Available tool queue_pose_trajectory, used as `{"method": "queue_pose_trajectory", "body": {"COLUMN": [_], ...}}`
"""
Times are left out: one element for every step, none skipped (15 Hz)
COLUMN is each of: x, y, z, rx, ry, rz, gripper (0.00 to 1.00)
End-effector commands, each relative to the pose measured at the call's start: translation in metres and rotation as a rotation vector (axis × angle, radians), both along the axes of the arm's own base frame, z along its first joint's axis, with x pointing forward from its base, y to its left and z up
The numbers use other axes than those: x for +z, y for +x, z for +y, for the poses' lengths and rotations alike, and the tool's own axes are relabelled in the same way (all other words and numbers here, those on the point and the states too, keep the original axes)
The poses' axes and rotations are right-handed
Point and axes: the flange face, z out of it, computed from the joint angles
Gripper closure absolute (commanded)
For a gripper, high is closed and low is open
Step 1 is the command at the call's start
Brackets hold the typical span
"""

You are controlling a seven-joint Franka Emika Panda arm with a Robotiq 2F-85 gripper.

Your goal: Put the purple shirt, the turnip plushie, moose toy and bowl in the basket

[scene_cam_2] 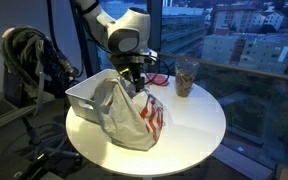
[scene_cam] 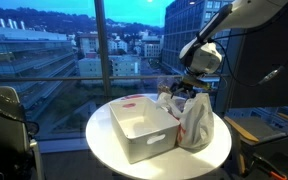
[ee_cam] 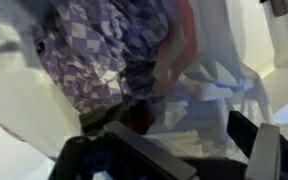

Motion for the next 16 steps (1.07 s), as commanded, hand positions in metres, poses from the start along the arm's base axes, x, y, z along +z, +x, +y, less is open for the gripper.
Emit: {"method": "queue_pose_trajectory", "body": {"x": [-0.02,-0.026,-0.032,-0.037,-0.043,-0.047,-0.051,-0.054,-0.062,-0.068,-0.075,-0.081,-0.09,-0.097,-0.104,-0.11], "y": [-0.017,-0.02,-0.019,-0.018,-0.013,-0.008,-0.001,0.003,0.01,0.016,0.021,0.025,0.026,0.028,0.029,0.03], "z": [0.003,0.004,0.005,0.006,0.006,0.007,0.008,0.009,0.004,0.001,-0.005,-0.008,-0.017,-0.022,-0.028,-0.032], "rx": [-0.011,-0.011,-0.009,-0.006,-0.002,0.005,0.009,0.01,0.008,0.002,-0.004,-0.008,-0.016,-0.023,-0.032,-0.038], "ry": [-0.072,-0.082,-0.099,-0.115,-0.147,-0.162,-0.174,-0.183,-0.206,-0.219,-0.235,-0.251,-0.271,-0.278,-0.287,-0.284], "rz": [0.067,0.087,0.092,0.092,0.088,0.08,0.069,0.061,0.051,0.042,0.043,0.044,0.057,0.064,0.074,0.085], "gripper": [0.0,0.0,0.0,0.0,0.0,0.0,0.0,0.0,0.0,0.0,0.0,0.0,0.0,0.0,0.0,0.0]}}
